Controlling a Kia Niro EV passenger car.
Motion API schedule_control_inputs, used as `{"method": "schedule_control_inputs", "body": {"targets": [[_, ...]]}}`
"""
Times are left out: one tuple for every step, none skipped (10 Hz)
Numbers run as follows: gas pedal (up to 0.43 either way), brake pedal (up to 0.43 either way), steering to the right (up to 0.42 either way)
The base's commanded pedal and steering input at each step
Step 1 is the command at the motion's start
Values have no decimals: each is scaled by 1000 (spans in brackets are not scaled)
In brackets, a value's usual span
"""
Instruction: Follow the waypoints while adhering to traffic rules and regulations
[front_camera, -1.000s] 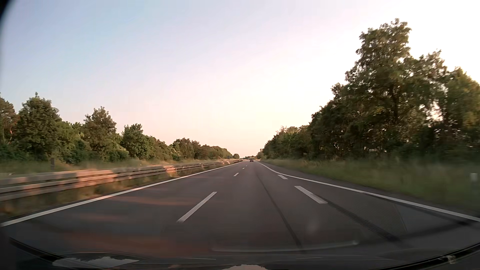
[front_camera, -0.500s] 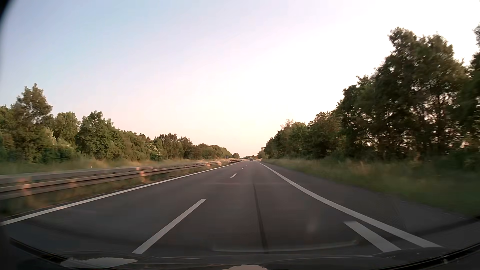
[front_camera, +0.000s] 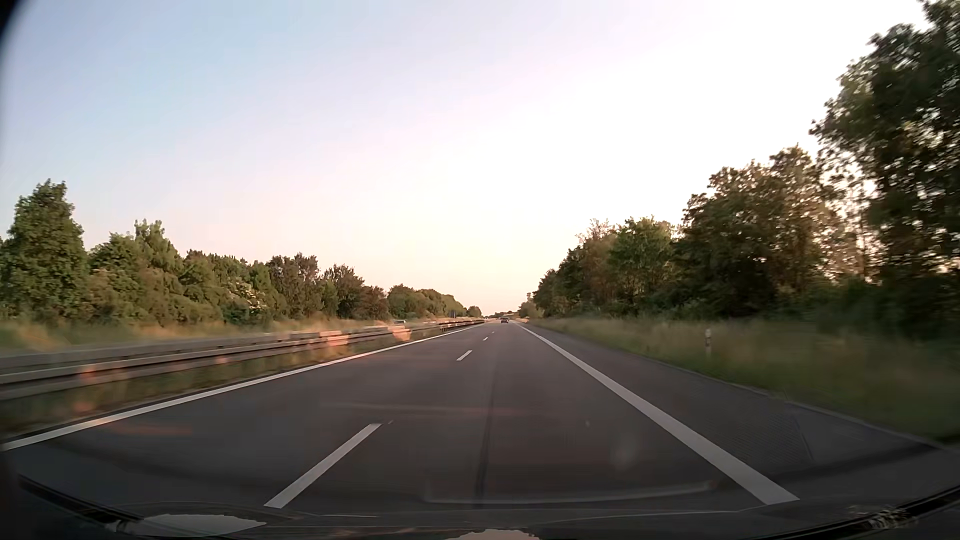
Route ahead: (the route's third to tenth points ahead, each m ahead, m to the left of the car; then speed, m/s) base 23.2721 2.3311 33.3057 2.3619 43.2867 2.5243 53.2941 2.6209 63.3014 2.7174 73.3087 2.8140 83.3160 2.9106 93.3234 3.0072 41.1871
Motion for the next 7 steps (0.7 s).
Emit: {"method": "schedule_control_inputs", "body": {"targets": [[488,12,-5],[488,18,-4],[488,18,-4],[488,18,-4],[488,18,-3],[488,18,-3],[488,18,-3]]}}
